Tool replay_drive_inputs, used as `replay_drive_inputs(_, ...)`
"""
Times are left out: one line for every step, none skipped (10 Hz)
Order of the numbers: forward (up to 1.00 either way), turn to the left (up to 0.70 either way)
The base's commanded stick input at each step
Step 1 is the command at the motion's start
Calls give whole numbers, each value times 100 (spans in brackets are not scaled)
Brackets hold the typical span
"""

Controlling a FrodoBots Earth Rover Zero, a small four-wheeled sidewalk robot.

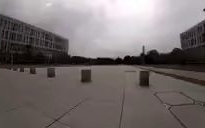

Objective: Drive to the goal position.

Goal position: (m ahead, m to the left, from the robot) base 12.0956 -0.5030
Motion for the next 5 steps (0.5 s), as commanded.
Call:
replay_drive_inputs(70,-20)
replay_drive_inputs(70,-24)
replay_drive_inputs(70,-26)
replay_drive_inputs(70,-26)
replay_drive_inputs(70,-25)
